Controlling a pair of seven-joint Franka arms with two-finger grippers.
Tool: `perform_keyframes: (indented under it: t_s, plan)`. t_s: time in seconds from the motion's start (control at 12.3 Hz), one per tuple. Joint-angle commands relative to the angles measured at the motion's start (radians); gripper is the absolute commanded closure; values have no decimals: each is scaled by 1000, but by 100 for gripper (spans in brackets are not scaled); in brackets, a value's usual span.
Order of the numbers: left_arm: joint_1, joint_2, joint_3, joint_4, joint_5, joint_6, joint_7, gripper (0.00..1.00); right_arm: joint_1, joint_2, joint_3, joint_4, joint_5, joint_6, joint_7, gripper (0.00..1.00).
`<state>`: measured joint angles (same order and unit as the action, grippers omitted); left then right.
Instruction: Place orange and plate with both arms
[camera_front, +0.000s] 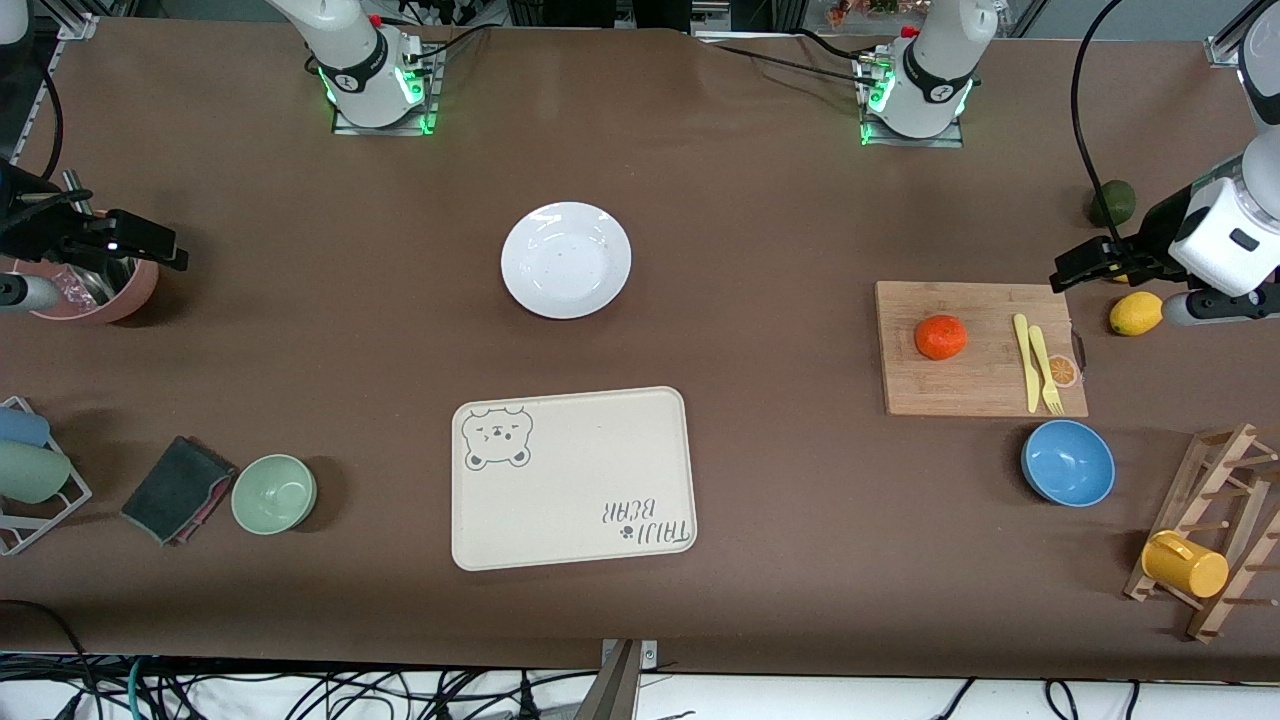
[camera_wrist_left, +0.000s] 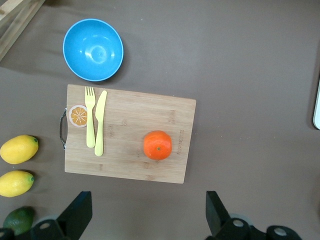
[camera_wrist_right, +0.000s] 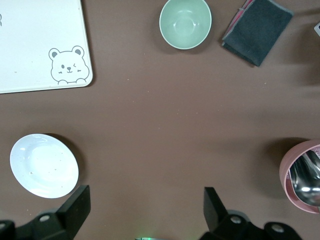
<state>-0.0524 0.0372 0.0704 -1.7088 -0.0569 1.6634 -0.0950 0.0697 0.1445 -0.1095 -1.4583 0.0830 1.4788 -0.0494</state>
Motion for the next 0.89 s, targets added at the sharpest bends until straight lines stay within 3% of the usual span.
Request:
perform_keyframes:
  t_s: [0.0, 0.81]
  plan:
    - [-3, 12, 0, 26, 22, -5, 26, 0, -5, -25, 7, -13, 6, -14, 2, 0]
    - [-3, 12, 2, 24, 29, -7, 26, 0, -5, -23, 2, -13, 11, -12, -10, 0]
